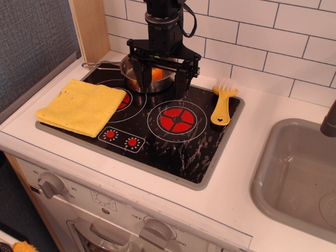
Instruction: Move the cloth to the front right corner of the stove
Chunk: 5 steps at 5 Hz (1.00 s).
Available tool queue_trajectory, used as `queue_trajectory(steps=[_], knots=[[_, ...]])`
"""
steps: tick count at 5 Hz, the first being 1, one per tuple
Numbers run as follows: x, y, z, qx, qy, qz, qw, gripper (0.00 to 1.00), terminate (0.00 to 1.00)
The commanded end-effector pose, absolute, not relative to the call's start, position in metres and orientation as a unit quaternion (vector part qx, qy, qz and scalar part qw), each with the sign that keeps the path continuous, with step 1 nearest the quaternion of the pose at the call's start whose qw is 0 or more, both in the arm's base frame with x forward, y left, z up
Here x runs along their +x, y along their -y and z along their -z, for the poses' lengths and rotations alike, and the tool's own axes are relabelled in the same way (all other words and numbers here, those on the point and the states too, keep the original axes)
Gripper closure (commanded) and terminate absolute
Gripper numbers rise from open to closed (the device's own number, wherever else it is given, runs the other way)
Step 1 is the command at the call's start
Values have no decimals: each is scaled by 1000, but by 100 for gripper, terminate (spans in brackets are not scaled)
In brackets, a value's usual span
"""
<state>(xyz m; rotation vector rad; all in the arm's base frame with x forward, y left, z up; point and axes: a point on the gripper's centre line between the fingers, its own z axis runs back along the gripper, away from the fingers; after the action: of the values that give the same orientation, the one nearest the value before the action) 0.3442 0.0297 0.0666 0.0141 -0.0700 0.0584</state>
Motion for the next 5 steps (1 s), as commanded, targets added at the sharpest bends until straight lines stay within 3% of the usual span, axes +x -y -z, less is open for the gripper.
queue_trajectory(steps=[1, 2, 4, 5], knots=[[344, -30, -67, 7, 35, -29, 999, 0, 0], [340, -41, -75, -3, 37, -38, 999, 0, 0], [323, -99, -79, 14, 38, -56, 998, 0, 0], [319, -130, -69, 18, 37, -50, 998, 0, 0]])
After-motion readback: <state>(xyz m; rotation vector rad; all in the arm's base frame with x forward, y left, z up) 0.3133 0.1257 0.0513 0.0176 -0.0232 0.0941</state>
